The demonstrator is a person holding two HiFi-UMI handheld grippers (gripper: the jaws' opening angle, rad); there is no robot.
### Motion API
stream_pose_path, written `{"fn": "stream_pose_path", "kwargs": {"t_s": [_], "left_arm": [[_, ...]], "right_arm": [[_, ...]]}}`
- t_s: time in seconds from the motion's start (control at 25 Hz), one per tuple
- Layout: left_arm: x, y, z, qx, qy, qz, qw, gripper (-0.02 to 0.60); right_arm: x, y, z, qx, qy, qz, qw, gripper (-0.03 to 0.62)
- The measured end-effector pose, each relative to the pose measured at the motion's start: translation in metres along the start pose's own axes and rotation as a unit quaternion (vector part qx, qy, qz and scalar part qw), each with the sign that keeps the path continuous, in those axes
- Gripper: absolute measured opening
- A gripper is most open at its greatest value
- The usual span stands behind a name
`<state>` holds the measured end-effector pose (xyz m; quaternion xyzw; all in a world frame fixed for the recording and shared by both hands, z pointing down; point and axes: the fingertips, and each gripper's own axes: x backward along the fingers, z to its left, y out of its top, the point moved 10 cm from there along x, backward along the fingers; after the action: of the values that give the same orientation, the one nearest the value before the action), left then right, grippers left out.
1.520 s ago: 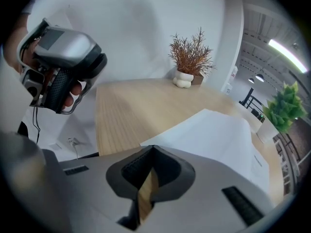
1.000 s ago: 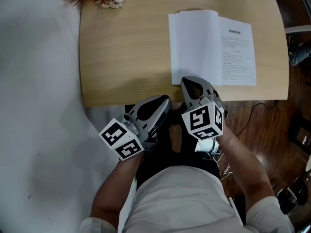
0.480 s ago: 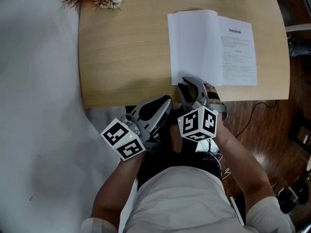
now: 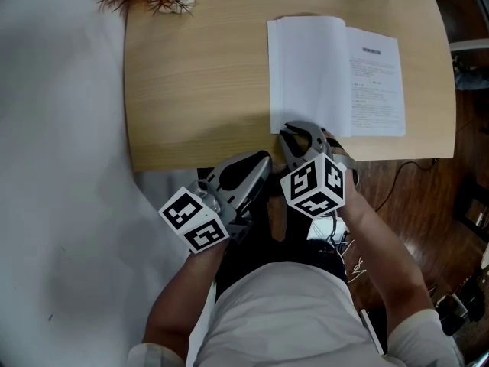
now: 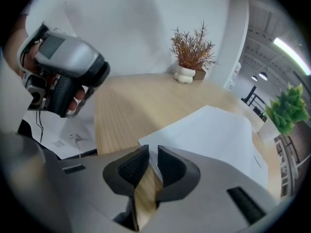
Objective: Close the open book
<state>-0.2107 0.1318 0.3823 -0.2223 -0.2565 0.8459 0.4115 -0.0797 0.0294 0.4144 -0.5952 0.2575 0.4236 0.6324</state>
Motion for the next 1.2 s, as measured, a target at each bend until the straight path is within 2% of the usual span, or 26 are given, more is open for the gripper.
{"fn": "stream_pose_path", "kwargs": {"t_s": [0.2, 0.36, 0.44, 0.6, 0.72, 0.96, 1.2], "left_arm": [[-0.001, -0.002, 0.0, 0.003, -0.004, 0.001, 1.0, -0.002], [-0.001, -0.002, 0.001, 0.005, -0.007, 0.003, 1.0, -0.002], [-0.001, -0.002, 0.002, 0.006, -0.008, 0.004, 0.9999, -0.002], [-0.001, -0.001, 0.002, 0.006, -0.008, 0.006, 0.9999, -0.002], [0.0, 0.0, 0.004, 0.007, -0.006, 0.006, 0.9999, -0.002], [-0.003, 0.006, 0.015, 0.017, 0.005, 0.003, 0.9998, -0.002], [-0.025, 0.005, 0.032, 0.06, 0.009, 0.04, 0.9974, -0.002]], "right_arm": [[-0.003, 0.001, -0.012, -0.042, 0.053, 0.011, 0.998, 0.055], [-0.003, 0.0, -0.017, -0.06, 0.068, 0.005, 0.996, 0.042], [-0.003, -0.001, -0.017, -0.072, 0.08, 0.002, 0.994, 0.006], [-0.001, -0.002, -0.019, -0.087, 0.093, -0.002, 0.992, 0.002], [0.004, -0.003, -0.017, -0.092, 0.091, -0.008, 0.992, 0.0], [0.017, -0.004, -0.019, -0.106, 0.061, -0.033, 0.992, 0.0], [0.023, -0.008, -0.022, -0.11, 0.041, -0.043, 0.992, -0.002]]}}
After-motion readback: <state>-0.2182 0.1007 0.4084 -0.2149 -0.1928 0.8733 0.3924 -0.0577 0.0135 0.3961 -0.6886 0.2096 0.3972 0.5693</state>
